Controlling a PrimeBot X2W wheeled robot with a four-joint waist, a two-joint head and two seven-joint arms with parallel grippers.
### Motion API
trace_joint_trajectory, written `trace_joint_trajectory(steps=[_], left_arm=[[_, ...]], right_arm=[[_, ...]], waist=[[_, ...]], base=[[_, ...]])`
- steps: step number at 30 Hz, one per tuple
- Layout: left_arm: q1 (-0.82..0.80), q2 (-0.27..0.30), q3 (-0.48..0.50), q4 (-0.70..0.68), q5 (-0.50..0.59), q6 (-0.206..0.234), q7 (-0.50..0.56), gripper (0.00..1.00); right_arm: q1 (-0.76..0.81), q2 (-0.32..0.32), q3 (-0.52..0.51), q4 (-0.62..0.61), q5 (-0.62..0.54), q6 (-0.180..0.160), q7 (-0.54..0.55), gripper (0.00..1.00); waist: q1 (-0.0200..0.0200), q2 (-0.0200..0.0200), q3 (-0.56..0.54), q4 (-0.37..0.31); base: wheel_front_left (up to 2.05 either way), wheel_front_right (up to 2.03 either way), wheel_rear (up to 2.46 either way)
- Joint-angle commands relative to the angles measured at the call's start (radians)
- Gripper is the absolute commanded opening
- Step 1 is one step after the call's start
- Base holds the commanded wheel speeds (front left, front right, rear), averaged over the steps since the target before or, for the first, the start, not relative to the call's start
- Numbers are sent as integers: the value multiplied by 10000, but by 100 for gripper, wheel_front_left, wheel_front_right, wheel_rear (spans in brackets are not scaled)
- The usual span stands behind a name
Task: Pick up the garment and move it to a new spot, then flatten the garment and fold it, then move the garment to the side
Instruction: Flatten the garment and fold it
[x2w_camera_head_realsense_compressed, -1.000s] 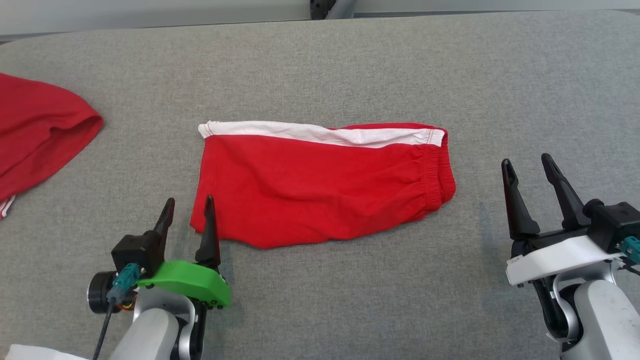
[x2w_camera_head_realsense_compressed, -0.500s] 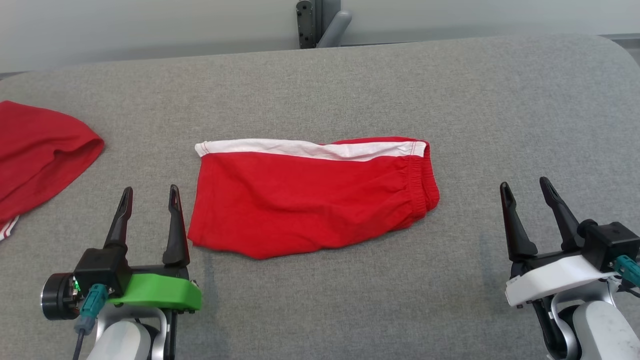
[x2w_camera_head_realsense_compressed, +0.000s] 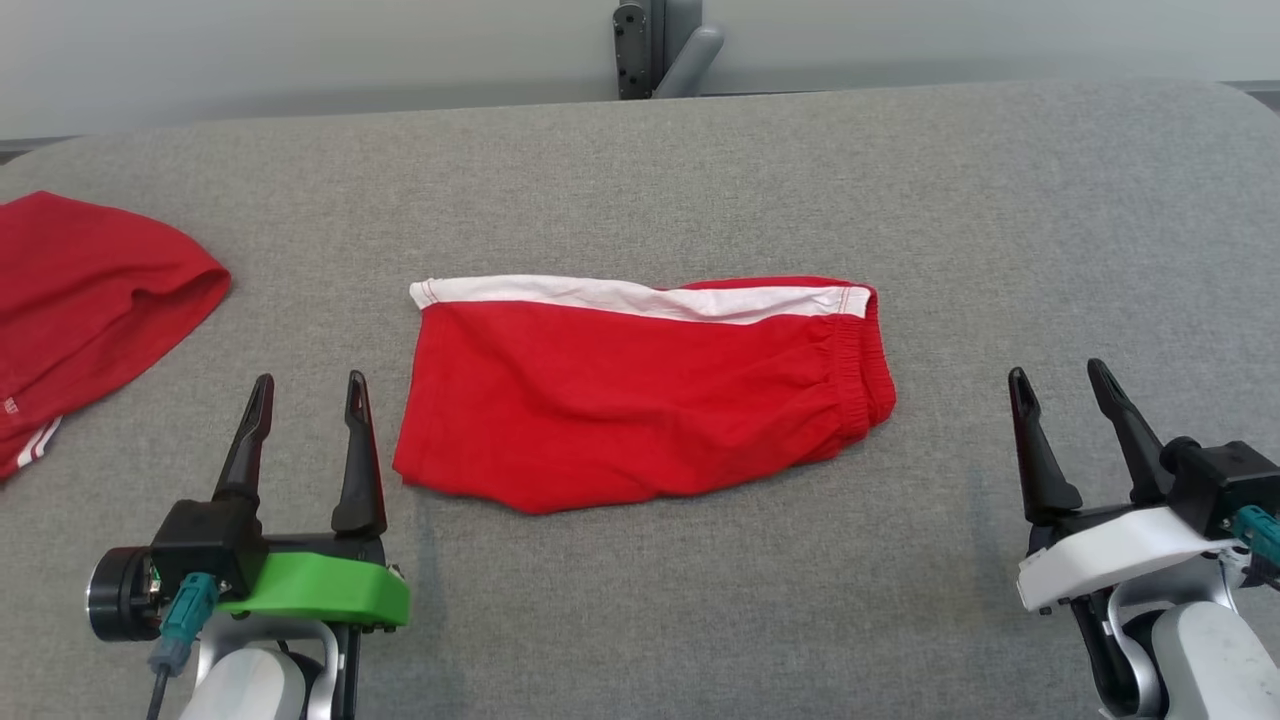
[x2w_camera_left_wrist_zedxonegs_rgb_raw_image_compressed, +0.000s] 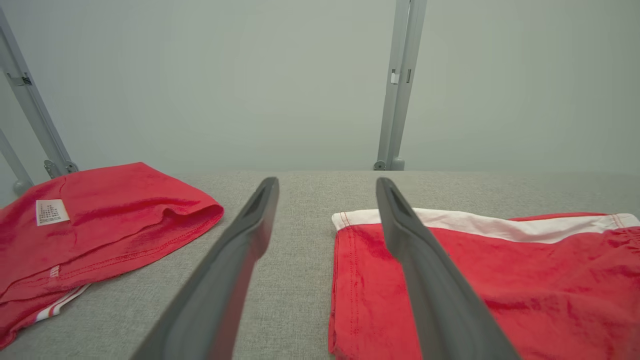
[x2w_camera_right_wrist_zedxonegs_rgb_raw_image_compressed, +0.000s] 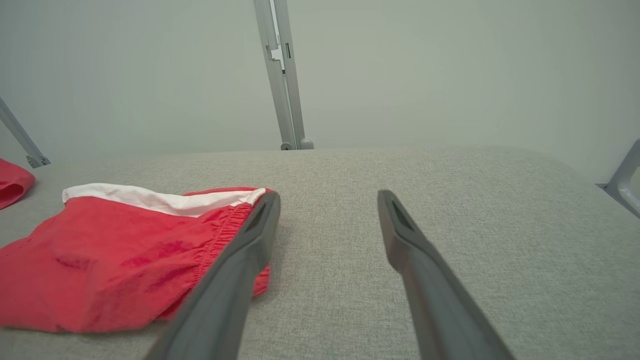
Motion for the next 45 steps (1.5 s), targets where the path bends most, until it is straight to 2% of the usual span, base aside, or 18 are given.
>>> trace_joint_trajectory(steps=[1,7,14,24,32,33,34,35,36,37,45], left_arm=[[-72,-16,1,40,-8,7,-4,100],[-469,-187,-144,143,-14,-126,-48,100],[-836,-371,-146,318,35,-233,-137,100],[-1076,-455,90,380,191,-229,-191,100],[-1295,-629,208,454,347,-244,-216,100],[-1318,-646,212,472,360,-274,-217,100],[-1338,-665,213,487,368,-286,-218,100],[-1364,-676,213,511,376,-321,-208,100],[-1385,-684,216,527,398,-334,-209,100],[-1405,-702,229,535,420,-351,-210,100],[-1495,-743,239,618,525,-463,-204,100]], right_arm=[[-115,-30,35,67,10,-3,54,100],[-755,-12,565,729,263,-1,220,100],[-2051,-113,1419,2234,564,-3,294,100],[-2763,-610,1570,3872,1163,-3,360,100],[-3225,-972,2660,4441,2451,-3,799,100],[-3241,-971,2833,4435,2749,-3,876,96],[-3249,-985,3036,4394,3006,-3,981,54],[-3275,-1075,3251,4341,3218,-1,1108,44],[-3274,-1134,3448,4289,3463,-1,1220,29],[-3267,-1196,3647,4205,3704,0,1293,0],[-3440,-1816,4507,3532,4975,-1,1174,0]], waist=[[0,0,57,112],[0,0,414,722],[0,0,936,1270],[0,0,1306,1387],[0,0,1587,1303],[0,0,1616,1298],[0,0,1641,1294],[0,0,1663,1288],[0,0,1685,1278],[0,0,1700,1265],[0,0,1771,1030]], base=[[0,0,0],[0,0,0],[0,0,0],[0,0,0],[0,0,0],[0,0,0],[0,0,0],[0,0,0],[0,0,0],[0,0,0],[0,0,0]])
